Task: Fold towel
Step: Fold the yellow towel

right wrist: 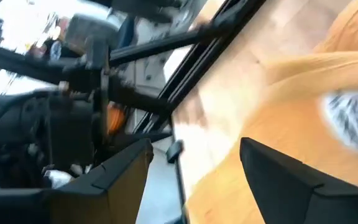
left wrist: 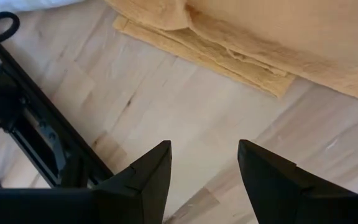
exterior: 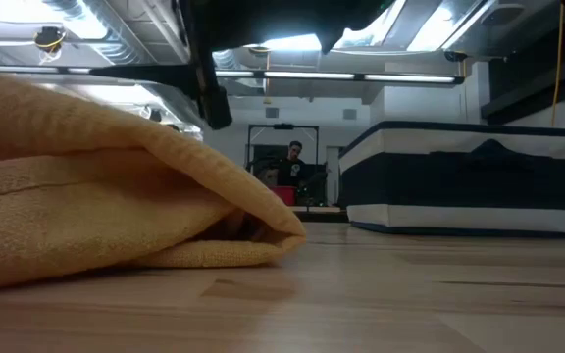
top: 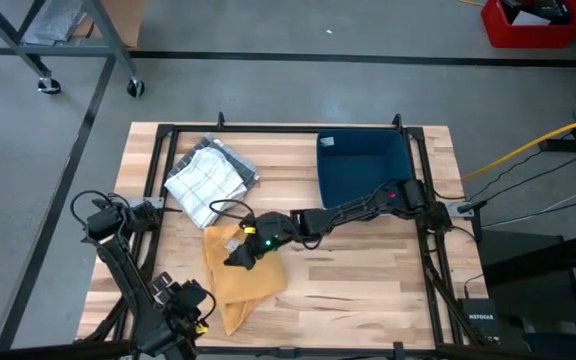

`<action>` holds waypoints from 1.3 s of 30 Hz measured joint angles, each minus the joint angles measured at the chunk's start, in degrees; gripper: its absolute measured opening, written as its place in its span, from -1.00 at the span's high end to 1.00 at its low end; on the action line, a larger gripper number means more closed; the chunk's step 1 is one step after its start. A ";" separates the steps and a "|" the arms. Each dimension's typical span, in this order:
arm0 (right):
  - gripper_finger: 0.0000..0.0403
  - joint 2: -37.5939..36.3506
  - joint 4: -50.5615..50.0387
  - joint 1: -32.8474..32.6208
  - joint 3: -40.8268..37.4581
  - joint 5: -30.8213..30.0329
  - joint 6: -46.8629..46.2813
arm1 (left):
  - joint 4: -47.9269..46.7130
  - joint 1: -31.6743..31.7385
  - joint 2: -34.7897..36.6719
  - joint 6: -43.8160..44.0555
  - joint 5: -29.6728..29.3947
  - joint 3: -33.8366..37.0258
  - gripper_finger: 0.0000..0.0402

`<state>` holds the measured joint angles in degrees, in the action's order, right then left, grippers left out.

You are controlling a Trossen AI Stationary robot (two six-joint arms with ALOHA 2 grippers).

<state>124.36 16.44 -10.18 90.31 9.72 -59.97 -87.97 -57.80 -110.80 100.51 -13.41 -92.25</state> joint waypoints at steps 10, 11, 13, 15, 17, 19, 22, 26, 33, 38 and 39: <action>-0.28 0.11 -3.26 0.46 -0.09 -3.97 -0.69 | 2.79 0.39 -0.04 2.18 -6.73 0.00 0.11; -0.28 0.09 -2.19 0.35 -0.06 -2.46 0.58 | 3.96 0.39 -0.02 1.69 -9.12 0.00 0.11; -0.28 0.09 -1.15 -0.18 -0.05 1.09 5.19 | 6.37 0.39 -0.04 -0.68 -13.48 0.00 0.11; -0.28 0.09 -1.27 -0.87 -0.05 4.61 9.81 | 7.63 0.42 -0.04 -1.96 -16.03 0.00 0.11; -0.28 0.06 -2.45 -1.49 -0.05 6.67 11.92 | 7.58 0.53 -0.08 -1.26 -16.46 0.00 0.11; -0.28 0.06 -5.07 -2.25 -0.05 6.89 12.40 | 7.43 0.91 -0.31 0.58 -16.50 0.02 0.11; -0.28 0.06 -10.52 -3.35 -0.05 5.68 15.16 | 10.64 1.92 -0.33 1.94 -16.67 2.51 0.11; -0.28 0.06 -17.40 -4.83 -0.05 4.34 19.22 | 19.30 3.27 -0.46 0.81 -16.57 6.48 0.11; -0.28 0.06 -19.28 -5.22 -0.05 3.64 21.40 | 26.81 2.40 -0.42 0.55 -14.99 5.97 0.11; -0.28 0.06 -19.31 -5.15 -0.05 2.45 22.54 | 36.89 0.61 -0.39 -3.48 -14.60 5.46 0.11; -0.28 0.06 -19.29 -5.18 -0.05 2.41 22.90 | 38.93 0.37 -0.39 -4.06 -14.60 5.46 0.11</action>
<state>124.42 -2.85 -15.35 90.26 12.12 -37.07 -49.03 -57.43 -111.20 96.45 -28.01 -86.78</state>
